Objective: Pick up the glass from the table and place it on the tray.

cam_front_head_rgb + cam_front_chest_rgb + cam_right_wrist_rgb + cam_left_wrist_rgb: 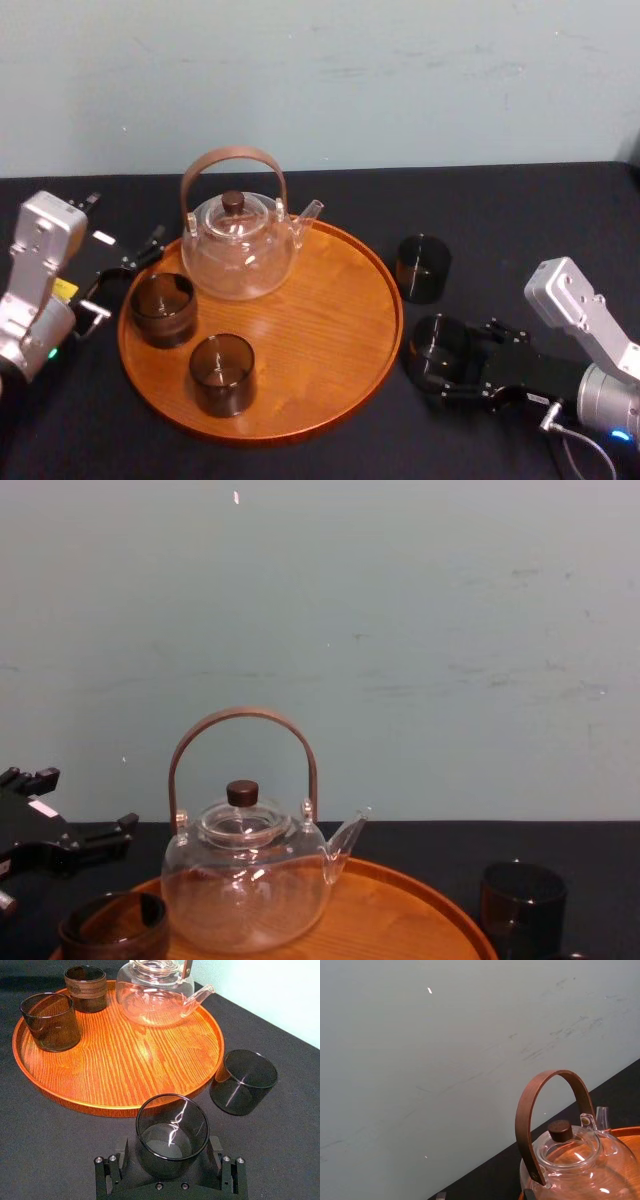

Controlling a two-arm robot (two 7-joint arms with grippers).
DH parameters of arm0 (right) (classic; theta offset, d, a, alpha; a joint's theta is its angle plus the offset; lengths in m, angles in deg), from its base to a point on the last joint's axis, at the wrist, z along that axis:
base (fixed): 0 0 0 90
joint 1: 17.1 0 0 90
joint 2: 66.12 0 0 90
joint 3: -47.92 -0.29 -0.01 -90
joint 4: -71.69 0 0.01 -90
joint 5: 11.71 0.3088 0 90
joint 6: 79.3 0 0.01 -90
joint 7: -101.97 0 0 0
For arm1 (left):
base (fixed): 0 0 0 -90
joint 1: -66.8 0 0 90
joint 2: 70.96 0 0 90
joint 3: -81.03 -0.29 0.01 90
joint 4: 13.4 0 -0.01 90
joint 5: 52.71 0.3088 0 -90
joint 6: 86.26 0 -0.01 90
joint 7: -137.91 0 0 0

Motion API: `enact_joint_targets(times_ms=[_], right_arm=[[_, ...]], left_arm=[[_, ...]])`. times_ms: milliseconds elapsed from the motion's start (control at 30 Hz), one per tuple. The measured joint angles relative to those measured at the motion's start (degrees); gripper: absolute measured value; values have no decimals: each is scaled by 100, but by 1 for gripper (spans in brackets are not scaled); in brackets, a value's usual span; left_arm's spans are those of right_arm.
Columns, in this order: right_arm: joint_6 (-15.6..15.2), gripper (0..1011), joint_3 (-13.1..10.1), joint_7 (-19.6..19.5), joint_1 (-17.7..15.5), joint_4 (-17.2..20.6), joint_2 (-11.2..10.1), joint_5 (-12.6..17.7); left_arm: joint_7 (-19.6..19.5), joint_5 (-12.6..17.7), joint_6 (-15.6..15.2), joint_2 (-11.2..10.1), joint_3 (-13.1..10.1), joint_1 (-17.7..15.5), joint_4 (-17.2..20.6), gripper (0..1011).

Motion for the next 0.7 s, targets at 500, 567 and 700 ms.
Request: enact_joint_targets(times_ms=[500,567,700], right_arm=[[-135,1002,104,43,263,-218,185,52],[-136,1002,116,50,285,-237,198,58],[-136,1002,149,64,348,-291,233,71]], left_arm=[[0,0,0,-1,0,0,0,1001],[0,0,0,0,0,0,0,1001],[0,0,0,0,0,0,0,1001]])
